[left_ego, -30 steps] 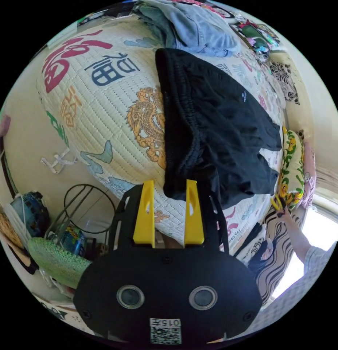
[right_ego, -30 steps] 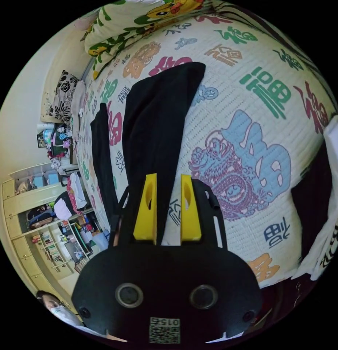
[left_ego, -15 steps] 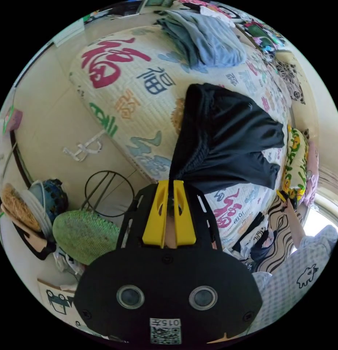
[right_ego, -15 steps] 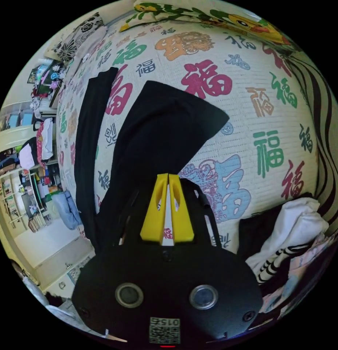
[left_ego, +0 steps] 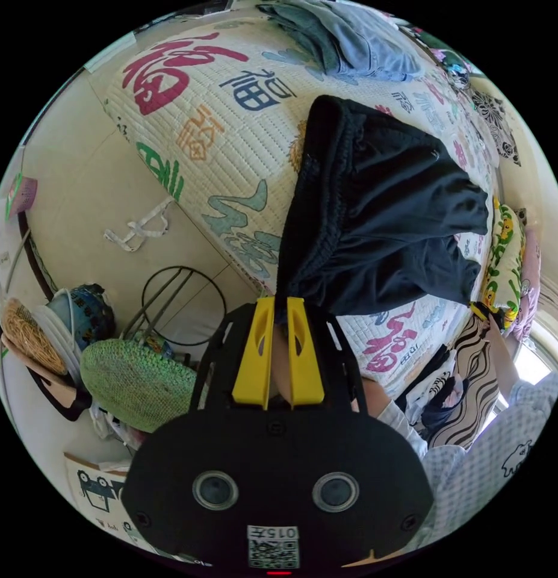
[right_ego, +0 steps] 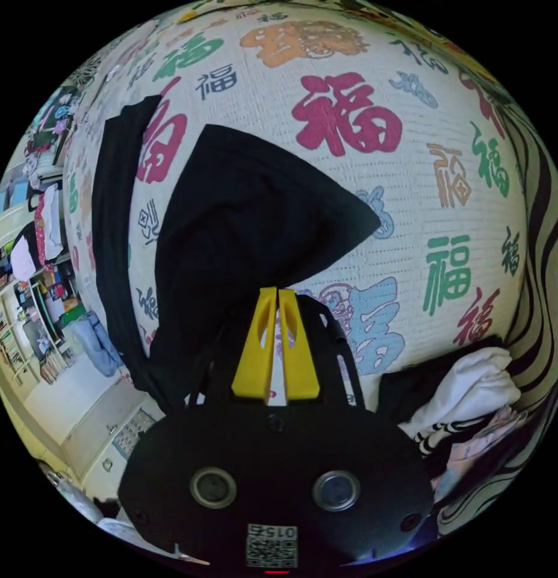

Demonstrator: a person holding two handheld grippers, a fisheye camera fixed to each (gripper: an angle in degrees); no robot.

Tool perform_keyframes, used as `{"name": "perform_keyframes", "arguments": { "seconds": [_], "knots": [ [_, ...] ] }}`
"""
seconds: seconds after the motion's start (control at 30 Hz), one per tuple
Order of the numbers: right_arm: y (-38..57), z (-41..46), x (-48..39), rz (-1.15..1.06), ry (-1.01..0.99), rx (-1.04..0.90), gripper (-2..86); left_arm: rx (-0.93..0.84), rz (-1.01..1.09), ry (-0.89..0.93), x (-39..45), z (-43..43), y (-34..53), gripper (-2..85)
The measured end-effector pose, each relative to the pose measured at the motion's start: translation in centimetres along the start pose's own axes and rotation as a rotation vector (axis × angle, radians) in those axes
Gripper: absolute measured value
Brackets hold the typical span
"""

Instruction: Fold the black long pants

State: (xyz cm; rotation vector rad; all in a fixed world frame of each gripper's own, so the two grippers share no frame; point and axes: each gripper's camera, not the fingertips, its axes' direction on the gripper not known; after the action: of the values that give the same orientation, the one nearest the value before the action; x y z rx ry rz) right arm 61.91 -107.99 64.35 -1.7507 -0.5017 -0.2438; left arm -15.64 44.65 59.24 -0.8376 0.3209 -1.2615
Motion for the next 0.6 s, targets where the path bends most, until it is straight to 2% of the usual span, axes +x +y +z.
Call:
{"name": "perform_keyframes", "arguments": {
  "seconds": [0.27,0.33,0.4,0.47,0.53,0.6],
  "knots": [
    [0.3,-5.0,1.9,0.019,0.064,-0.046,0.3,-0.046,0.044,0.000,-0.6,1.8,0.0,0.6],
    [0.3,-5.2,1.8,0.007,0.065,-0.021,3.5,-0.053,0.031,-0.008,-0.9,2.9,0.0,0.8],
    [0.9,-6.2,1.7,0.046,0.182,0.052,6.9,-0.052,0.023,-0.009,-1.1,3.6,0.2,1.5],
    [1.6,-7.2,2.3,0.081,0.194,0.093,7.2,-0.018,0.003,0.013,-1.7,3.8,0.8,3.2],
    [2.5,-8.0,3.3,0.110,0.099,0.131,7.2,0.014,-0.045,0.065,-2.5,3.8,1.4,5.6],
    [3.5,-8.2,4.5,0.127,-0.107,0.155,7.8,0.029,-0.099,0.114,-3.5,4.1,2.0,6.8]
  ]
}}
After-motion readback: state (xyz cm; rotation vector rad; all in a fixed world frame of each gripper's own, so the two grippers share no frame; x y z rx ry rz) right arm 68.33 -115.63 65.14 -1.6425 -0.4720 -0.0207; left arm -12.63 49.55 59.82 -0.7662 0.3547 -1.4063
